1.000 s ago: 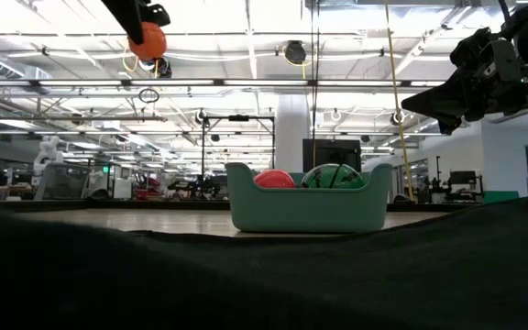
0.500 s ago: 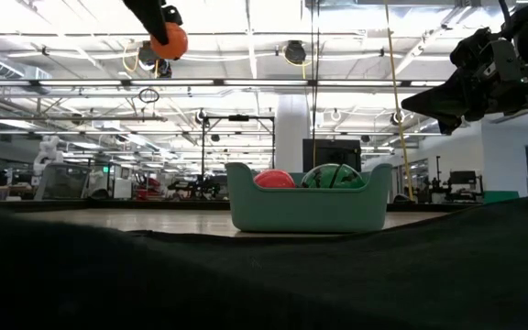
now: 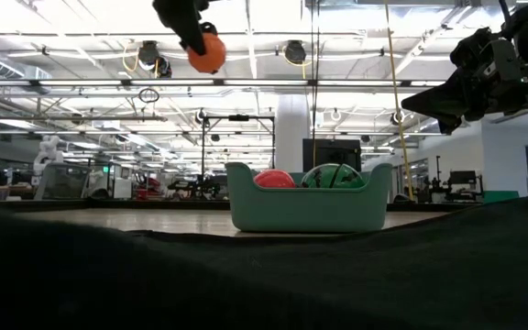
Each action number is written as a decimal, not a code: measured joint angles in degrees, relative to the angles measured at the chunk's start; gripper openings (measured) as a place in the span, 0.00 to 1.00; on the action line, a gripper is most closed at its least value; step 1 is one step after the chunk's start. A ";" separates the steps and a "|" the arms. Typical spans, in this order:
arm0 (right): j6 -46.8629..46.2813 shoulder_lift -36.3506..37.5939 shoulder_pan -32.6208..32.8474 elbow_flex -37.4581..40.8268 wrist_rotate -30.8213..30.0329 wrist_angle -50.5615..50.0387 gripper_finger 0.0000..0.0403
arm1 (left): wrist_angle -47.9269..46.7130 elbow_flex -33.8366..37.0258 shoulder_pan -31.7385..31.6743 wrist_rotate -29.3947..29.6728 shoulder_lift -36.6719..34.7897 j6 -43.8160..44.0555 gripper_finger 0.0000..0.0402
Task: Pick and placing Produce into tupperware
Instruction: Put the orange pumpkin into the blue container
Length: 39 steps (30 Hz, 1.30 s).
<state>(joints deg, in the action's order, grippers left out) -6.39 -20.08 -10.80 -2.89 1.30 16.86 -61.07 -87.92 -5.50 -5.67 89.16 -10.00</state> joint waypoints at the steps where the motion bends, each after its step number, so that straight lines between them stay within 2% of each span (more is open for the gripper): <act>1: 0.00 0.02 -0.01 0.00 0.00 0.02 0.00 | 0.80 0.00 0.02 -0.40 0.45 0.01 0.59; 5: 0.00 0.02 -0.01 -0.01 0.00 0.02 0.00 | 3.13 -0.13 0.47 -1.52 2.08 0.14 0.59; 9: 0.00 0.02 -0.01 0.00 0.00 0.04 0.00 | 3.73 -3.21 1.45 -1.62 4.90 0.00 0.59; 14: 0.00 0.02 -0.01 -0.01 0.00 0.26 0.00 | 2.84 -11.77 2.76 -1.92 9.76 -0.92 0.59; 20: 0.00 0.02 0.01 0.01 0.00 0.32 0.00 | -2.57 -23.24 3.80 -2.27 15.57 -3.49 0.59; 26: 0.00 0.02 -0.01 -0.01 0.00 0.46 0.00 | -3.68 -30.70 3.87 -6.55 19.83 -5.26 0.59; 39: 0.00 0.00 0.00 0.00 0.00 0.45 0.00 | -2.49 -31.71 4.13 -9.74 25.09 -9.17 0.59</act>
<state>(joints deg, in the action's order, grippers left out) -6.39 -20.08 -10.80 -2.89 1.30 17.31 -63.56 -119.63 -1.37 -15.41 114.25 -19.17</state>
